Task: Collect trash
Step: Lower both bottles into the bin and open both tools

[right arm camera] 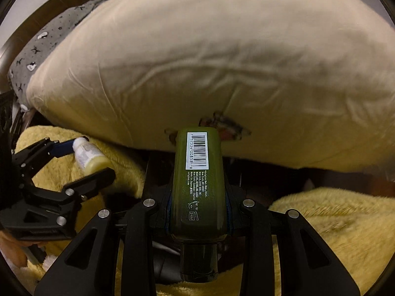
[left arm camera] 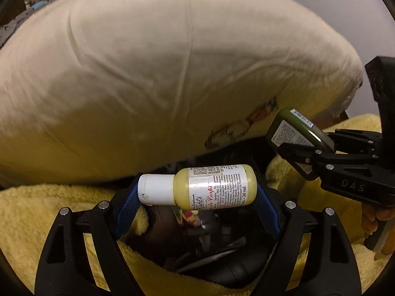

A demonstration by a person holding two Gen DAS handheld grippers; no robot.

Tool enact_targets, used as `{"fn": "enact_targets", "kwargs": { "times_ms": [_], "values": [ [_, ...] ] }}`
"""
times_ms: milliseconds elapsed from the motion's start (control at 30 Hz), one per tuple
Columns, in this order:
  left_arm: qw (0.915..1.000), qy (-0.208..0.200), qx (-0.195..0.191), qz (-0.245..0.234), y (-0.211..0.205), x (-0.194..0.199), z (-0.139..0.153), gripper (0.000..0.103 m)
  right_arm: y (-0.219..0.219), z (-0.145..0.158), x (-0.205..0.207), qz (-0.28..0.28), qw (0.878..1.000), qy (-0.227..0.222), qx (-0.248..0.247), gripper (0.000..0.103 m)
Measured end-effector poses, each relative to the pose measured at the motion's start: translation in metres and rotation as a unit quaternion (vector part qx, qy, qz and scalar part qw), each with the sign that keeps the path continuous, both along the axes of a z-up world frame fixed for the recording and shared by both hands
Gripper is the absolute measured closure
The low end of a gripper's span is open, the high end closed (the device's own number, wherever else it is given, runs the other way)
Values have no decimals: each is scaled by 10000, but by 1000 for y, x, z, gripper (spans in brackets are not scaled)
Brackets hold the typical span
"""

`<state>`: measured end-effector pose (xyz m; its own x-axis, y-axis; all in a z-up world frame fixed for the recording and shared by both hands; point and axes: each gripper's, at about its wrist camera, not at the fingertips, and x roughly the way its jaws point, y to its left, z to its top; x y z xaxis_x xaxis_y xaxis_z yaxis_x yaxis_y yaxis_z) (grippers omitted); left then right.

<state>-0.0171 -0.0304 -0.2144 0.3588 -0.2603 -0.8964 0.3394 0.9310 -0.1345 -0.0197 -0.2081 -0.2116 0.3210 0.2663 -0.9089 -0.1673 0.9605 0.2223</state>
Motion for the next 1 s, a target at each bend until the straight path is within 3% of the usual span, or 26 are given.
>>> {"fn": "enact_targets", "kwargs": {
  "times_ms": [300,567,633,700,867,1000],
  "values": [
    [9974,714,61,-99,-1,9,-33,24,-4,-16,0,-30,9992,407,-34,71],
    [9954,903,156,-286,-9,7,-39,23,-6,-24,4,-86,9981,615,7,69],
    [9955,886,184,-286,-8,8,-37,15,-9,-22,5,-108,9983,578,57,63],
    [9958,847,188,-294,-7,8,-34,11,-11,-16,5,-143,9985,500,141,47],
    [9972,680,185,-257,-5,9,-17,9,-13,2,7,-188,9994,249,163,46],
    [9986,465,153,-223,2,8,3,8,-15,19,10,-249,9996,5,111,36]
  ]
}}
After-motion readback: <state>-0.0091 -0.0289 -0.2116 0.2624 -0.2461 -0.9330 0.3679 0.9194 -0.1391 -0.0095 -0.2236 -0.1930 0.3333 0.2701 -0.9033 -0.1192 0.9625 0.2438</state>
